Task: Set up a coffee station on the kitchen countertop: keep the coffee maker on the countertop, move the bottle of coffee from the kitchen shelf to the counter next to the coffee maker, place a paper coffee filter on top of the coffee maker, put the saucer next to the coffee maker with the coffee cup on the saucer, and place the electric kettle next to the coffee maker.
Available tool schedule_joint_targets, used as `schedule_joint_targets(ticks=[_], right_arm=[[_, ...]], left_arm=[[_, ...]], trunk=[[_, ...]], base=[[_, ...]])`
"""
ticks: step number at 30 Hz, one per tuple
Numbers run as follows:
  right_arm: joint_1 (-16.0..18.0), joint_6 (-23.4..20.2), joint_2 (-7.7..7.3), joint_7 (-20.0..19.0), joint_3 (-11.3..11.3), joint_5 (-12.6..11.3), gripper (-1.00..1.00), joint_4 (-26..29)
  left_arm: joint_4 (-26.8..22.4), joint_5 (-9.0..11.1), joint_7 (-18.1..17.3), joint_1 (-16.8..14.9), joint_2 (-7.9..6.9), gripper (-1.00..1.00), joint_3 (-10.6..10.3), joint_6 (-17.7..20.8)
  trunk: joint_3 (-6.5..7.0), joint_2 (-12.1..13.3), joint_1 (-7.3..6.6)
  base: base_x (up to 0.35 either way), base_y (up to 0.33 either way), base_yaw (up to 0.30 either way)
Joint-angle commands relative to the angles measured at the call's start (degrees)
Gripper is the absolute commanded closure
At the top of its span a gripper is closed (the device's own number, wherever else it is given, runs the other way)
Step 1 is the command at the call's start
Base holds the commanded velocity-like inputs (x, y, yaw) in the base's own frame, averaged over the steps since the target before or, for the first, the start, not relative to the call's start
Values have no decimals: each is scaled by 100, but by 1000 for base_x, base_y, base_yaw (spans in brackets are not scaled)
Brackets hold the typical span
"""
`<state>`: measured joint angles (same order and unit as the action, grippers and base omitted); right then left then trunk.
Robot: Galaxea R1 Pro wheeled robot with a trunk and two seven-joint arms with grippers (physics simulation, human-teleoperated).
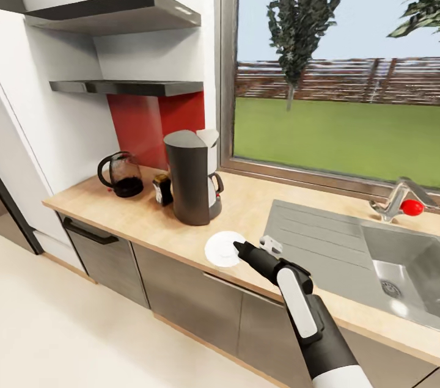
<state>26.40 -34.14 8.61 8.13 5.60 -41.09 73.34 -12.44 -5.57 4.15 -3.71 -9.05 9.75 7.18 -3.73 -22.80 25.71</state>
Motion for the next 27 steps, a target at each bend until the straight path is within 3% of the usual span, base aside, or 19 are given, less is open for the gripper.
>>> schedule_joint_targets(ticks=[1,10,18,27], right_arm=[[5,-14,0,55,3,-66,100,-25],[5,-14,0,71,3,-57,100,-484],[5,-5,23,82,5,-65,100,-1055],[5,-2,44,84,12,-55,100,-1167]], left_arm=[[-13,-58,-2,-1,2,-100,44,29],[-12,-66,-2,2,6,-100,50,14],[-12,-58,-2,1,5,-100,54,16],[-12,-58,-2,1,1,-100,52,20]], trunk=[[-13,-12,7],[-13,-12,7],[-13,-12,7],[-13,-12,7]], base=[[333,0,0],[283,0,0],[29,0,0],[0,0,0]])
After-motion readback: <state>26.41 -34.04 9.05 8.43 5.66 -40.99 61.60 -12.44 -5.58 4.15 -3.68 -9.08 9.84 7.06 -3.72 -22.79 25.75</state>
